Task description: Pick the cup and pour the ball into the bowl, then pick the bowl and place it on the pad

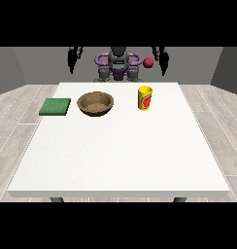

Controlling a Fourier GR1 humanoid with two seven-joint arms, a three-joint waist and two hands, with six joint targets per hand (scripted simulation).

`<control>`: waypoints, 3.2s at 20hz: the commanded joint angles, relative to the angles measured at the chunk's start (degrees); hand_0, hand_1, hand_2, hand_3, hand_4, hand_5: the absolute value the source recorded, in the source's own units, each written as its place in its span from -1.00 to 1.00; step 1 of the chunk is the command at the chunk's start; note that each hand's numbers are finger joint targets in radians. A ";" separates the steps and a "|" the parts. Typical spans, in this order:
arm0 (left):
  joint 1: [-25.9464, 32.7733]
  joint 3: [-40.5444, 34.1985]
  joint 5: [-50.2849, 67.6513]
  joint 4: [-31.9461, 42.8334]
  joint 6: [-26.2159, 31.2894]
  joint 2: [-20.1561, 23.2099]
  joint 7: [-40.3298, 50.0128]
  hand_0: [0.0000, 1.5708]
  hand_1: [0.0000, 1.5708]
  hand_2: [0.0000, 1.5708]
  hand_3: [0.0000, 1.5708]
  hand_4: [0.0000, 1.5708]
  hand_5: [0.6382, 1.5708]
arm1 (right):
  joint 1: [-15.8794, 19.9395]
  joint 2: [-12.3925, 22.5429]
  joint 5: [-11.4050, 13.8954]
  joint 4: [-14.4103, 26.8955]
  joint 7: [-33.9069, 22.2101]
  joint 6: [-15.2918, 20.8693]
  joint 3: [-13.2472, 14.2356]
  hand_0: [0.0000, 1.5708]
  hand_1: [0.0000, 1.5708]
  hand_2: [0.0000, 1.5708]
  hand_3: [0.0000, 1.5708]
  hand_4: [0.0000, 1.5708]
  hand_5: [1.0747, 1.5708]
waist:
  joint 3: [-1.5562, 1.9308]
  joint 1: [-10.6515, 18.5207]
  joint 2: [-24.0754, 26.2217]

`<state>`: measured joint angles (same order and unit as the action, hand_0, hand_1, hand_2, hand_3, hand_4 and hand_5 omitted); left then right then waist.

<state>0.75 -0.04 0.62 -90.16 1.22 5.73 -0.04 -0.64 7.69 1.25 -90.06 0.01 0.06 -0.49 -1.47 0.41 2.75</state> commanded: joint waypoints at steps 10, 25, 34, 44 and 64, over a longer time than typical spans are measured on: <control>2.78 0.25 7.28 -11.79 -4.07 -3.82 23.16 -1.00 -1.00 -1.00 -1.00 -0.19 0.98 | -5.75 -4.42 -7.83 -12.39 -21.33 2.69 -0.49 -1.00 -1.00 -1.00 -1.00 0.10 0.83 | 1.48 -2.16 23.78; -11.97 -1.64 1.14 -8.83 -7.35 -3.10 5.78 -1.00 -1.00 -1.00 -1.00 -0.27 0.93 | 4.16 -4.93 -8.14 -19.52 -11.26 2.33 1.29 -1.00 -1.00 -1.00 -0.71 -0.07 0.92 | 1.46 -4.63 -7.08; -14.33 -5.79 1.14 6.21 -3.99 -0.97 -13.04 -1.00 -1.00 -1.00 -1.00 -0.48 0.81 | 9.68 2.00 -14.86 -13.63 -4.47 -4.39 11.26 -1.00 -1.00 -1.00 -1.00 -0.14 0.90 | 1.46 -6.56 -16.82; -20.57 -7.77 0.61 27.51 -2.57 -0.92 -22.46 -1.00 -1.00 -1.00 -1.00 -0.86 0.71 | 8.64 2.66 -15.63 -3.74 1.61 -7.51 14.20 -1.00 -1.00 -1.00 -1.00 -0.15 0.95 | 1.46 -6.16 -14.17; -26.61 -13.51 -4.16 54.95 -15.36 1.16 -43.96 0.63 0.63 1.00 1.00 0.74 0.76 | 10.77 11.29 -26.05 -5.03 -2.74 -16.52 20.59 -1.00 -1.00 -1.00 -0.79 -0.18 0.99 | 1.43 -13.12 -17.60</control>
<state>-26.74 -12.96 -2.35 -39.96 -11.22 6.85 -41.59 10.54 16.70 -21.38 -94.26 -1.17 -14.06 17.91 0.22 -11.30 -14.70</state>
